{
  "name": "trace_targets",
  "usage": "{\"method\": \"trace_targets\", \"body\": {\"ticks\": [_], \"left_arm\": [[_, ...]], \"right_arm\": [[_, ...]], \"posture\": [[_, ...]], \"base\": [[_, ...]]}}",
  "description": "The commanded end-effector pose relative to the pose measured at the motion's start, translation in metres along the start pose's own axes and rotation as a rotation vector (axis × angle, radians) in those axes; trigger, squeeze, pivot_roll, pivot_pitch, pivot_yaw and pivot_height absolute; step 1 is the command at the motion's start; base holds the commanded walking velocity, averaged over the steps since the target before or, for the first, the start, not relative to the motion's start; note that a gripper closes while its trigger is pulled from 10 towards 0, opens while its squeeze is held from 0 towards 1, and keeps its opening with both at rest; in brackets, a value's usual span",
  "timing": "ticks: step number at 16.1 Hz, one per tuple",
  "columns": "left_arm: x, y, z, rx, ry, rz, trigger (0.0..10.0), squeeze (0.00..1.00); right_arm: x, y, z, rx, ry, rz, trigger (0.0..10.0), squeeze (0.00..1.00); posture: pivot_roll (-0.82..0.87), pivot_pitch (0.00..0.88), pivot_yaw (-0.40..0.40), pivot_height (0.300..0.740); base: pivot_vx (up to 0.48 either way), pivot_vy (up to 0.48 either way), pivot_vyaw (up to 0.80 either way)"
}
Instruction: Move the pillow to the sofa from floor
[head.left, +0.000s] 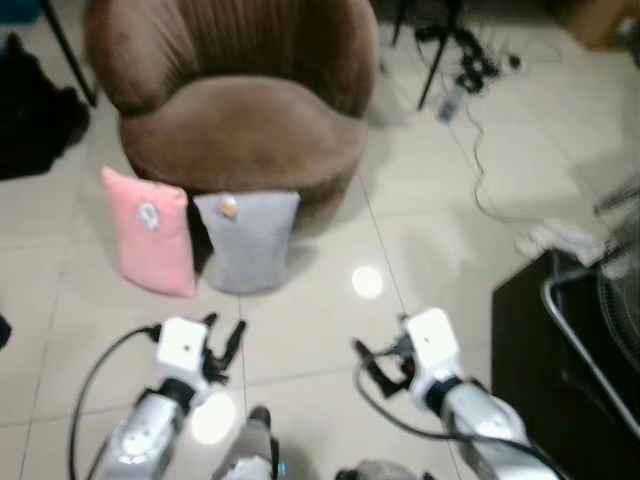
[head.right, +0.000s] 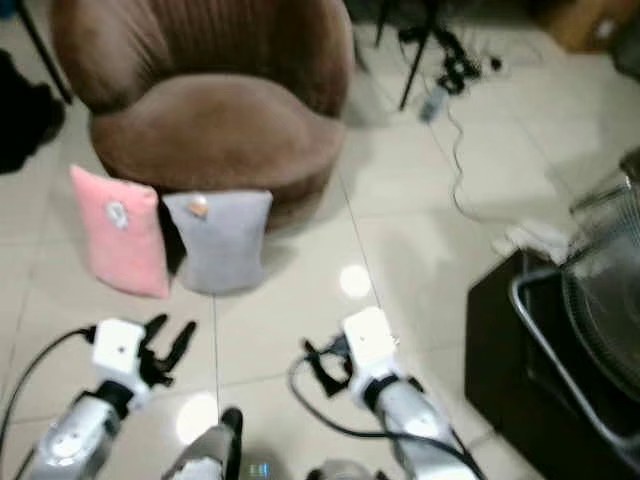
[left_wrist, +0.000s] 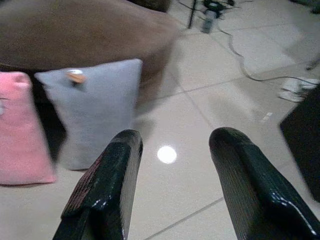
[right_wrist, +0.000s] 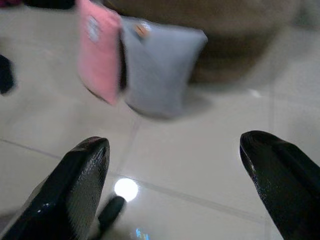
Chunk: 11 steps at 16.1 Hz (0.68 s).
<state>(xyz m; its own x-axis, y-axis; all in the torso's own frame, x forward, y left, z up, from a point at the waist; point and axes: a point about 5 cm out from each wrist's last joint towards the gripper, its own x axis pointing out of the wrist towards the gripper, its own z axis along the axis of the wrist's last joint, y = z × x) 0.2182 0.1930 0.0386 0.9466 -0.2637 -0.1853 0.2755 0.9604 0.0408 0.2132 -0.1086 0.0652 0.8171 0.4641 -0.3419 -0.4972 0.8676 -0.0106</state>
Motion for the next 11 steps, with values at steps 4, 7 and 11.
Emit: {"method": "trace_targets", "body": {"ticks": [4,7,11], "left_arm": [[-0.0005,-0.0039,-0.0048,-0.005,0.013,-0.013,10.0,0.0],[0.0,-0.0028,-0.0045,0.009,0.017,-0.014,10.0,0.0],[0.0012,-0.0033,-0.0034,0.013,0.003,-0.033,10.0,0.0]], "right_arm": [[-0.0031,-0.0059,-0.0076,-0.004,0.022,-0.028,10.0,0.13],[-0.0032,-0.006,-0.0087,0.03,0.019,-0.056,10.0,0.03],[-0.0023,-0.0061,-0.008,0.007,0.018,-0.044,10.0,0.0]], "posture": [[-0.03,0.213,-0.1,0.74],[-0.03,0.211,-0.1,0.74],[-0.03,0.211,-0.1,0.74]], "base": [[0.0,0.0,0.66],[0.0,0.0,0.22],[0.136,0.199,0.0]]}}
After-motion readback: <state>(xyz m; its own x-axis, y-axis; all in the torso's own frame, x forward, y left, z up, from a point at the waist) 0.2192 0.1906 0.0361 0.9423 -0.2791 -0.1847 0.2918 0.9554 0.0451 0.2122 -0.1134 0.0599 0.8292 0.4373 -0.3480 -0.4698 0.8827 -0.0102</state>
